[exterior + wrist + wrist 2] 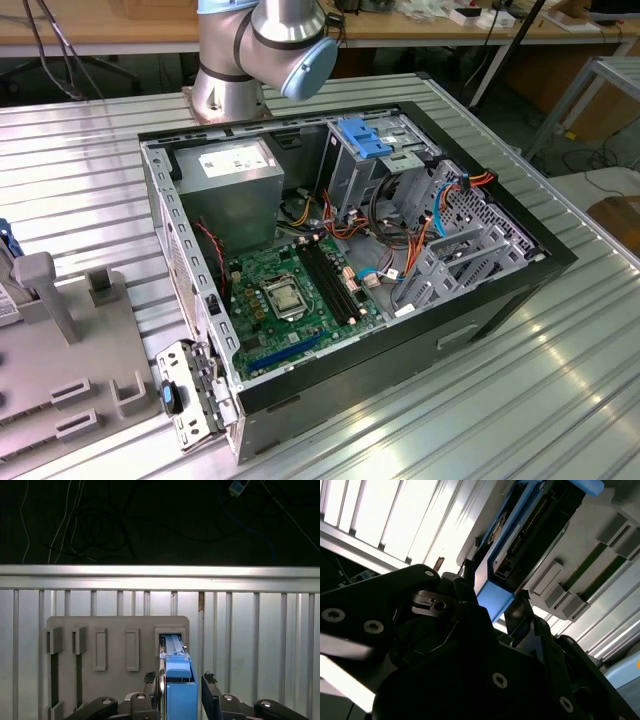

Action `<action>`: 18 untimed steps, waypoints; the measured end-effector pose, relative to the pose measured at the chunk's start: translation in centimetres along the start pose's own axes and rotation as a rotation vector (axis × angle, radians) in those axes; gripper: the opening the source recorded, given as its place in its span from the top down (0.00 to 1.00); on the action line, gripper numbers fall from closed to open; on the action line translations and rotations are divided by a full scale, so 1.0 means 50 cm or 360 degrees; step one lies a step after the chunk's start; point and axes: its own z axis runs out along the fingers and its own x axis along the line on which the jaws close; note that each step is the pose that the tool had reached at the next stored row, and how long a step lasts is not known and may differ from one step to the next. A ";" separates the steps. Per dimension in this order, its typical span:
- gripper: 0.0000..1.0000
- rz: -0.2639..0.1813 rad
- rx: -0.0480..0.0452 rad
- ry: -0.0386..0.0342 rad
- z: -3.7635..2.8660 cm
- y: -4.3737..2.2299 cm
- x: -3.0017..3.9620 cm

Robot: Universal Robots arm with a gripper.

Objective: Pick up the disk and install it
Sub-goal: 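Pick up the disk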

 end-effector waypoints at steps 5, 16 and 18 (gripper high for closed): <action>0.53 0.0000 0.0000 0.0000 0.002 0.000 0.000; 0.53 0.0000 0.0000 0.0000 0.010 0.000 0.000; 0.53 0.0000 0.0000 0.0000 0.010 0.000 0.000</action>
